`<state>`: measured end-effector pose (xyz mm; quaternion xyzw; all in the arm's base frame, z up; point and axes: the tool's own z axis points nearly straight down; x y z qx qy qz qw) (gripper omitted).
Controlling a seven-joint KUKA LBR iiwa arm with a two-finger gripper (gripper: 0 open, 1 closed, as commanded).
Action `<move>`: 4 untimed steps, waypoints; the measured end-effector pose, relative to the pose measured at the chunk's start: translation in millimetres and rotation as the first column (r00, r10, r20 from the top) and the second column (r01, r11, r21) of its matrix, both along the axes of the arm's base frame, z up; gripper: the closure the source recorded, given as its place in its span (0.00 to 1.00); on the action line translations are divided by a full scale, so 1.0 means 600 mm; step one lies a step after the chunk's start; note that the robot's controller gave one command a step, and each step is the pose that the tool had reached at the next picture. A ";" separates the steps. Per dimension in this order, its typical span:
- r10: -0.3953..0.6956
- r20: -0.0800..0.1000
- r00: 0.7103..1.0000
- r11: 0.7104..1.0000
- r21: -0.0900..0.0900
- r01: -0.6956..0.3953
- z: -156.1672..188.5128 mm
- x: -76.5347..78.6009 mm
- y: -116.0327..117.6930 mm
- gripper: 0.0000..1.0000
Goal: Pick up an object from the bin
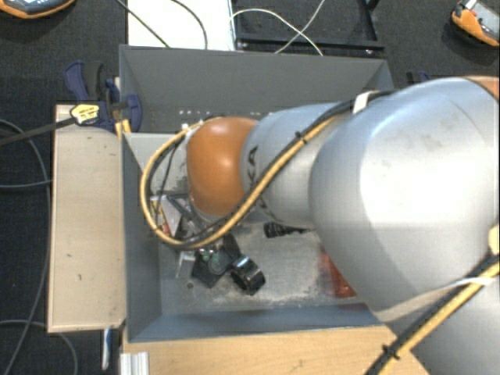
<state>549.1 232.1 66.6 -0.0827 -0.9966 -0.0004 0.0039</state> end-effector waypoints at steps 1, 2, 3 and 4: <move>0.099 0.016 0.995 0.995 0.001 -0.099 0.007 -0.013 -0.030 0.00; 0.001 0.001 1.000 1.000 0.001 -0.001 0.001 0.001 0.000 1.00; 0.001 0.002 1.000 1.000 0.001 -0.001 0.001 0.001 0.000 1.00; 0.000 -0.003 1.000 1.000 -0.001 0.000 0.010 -0.002 -0.001 1.00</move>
Offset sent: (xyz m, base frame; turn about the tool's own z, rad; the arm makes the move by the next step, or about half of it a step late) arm 0.0000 0.0000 0.0000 0.0000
